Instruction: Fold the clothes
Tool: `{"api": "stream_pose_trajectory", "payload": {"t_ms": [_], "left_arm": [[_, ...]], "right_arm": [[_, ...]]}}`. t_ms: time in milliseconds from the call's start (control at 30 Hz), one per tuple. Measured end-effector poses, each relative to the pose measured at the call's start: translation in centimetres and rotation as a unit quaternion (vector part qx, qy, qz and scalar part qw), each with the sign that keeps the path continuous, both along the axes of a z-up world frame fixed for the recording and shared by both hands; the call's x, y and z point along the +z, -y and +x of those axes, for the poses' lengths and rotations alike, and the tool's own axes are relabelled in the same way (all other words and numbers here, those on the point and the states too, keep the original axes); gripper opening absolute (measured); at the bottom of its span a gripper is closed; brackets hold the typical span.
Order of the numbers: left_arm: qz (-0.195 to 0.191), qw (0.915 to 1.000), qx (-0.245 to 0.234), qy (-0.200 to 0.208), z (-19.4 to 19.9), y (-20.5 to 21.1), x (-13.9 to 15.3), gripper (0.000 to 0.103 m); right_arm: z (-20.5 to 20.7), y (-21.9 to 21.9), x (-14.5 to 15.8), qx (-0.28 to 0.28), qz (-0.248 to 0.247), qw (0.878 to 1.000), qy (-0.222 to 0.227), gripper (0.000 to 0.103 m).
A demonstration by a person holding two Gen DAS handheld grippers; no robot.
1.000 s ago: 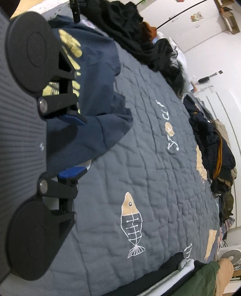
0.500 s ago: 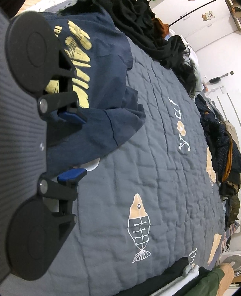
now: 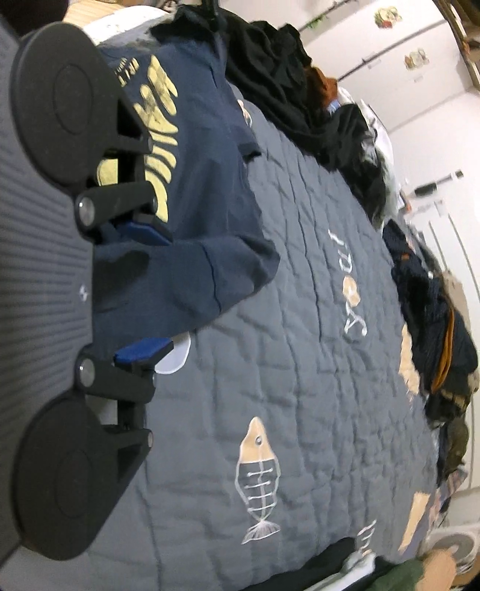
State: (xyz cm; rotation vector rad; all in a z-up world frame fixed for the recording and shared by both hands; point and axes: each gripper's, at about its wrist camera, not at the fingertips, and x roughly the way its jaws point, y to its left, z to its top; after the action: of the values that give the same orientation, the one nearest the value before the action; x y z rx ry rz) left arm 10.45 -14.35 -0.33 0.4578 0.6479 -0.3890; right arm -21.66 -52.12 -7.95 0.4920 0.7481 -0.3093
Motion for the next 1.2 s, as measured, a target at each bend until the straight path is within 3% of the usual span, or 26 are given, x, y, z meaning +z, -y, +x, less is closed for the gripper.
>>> {"api": "stream_pose_trajectory", "payload": {"t_ms": [133,233,367,467,700,833,1067,1167,1200], "left_arm": [[-0.057,0.9971,-0.049,-0.005,-4.0,1.5,1.7,0.070],[-0.105,0.9885,-0.104,-0.034,-7.3,3.8,1.9,0.071],[-0.167,0.9642,-0.180,-0.100,-10.9,7.2,0.8,0.074],[-0.203,0.9405,-0.226,-0.151,-12.9,9.8,-0.6,0.074],[-0.278,0.8991,-0.250,-0.228,-16.2,13.4,-5.0,0.074],[-0.252,0.8929,-0.276,-0.251,-16.6,14.1,-7.2,0.075],[-0.253,0.9001,-0.249,-0.253,-15.8,14.1,-7.8,0.075],[-0.252,0.9003,-0.248,-0.254,-15.7,14.0,-7.7,0.075],[-0.253,0.9005,-0.247,-0.254,-15.6,14.0,-7.7,0.075]], "right_arm": [[0.1,-0.6,0.2,0.026,-0.008,1.000,-0.012,0.056],[-0.1,-0.9,0.2,0.041,-0.011,0.999,-0.021,0.056],[-0.3,-0.9,0.1,0.042,-0.015,0.999,-0.029,0.056],[-0.6,-0.9,0.0,0.040,-0.013,0.999,-0.029,0.056],[-0.7,-1.4,-0.8,0.071,-0.012,0.996,-0.048,0.057],[-0.9,-2.1,-1.4,0.093,-0.019,0.994,-0.056,0.057],[-1.6,0.3,-3.8,0.024,0.005,0.996,-0.086,0.055],[-1.9,1.1,-3.9,0.004,0.018,0.997,-0.075,0.041],[-2.0,1.3,-3.8,-0.005,0.017,0.997,-0.069,0.030]]}}
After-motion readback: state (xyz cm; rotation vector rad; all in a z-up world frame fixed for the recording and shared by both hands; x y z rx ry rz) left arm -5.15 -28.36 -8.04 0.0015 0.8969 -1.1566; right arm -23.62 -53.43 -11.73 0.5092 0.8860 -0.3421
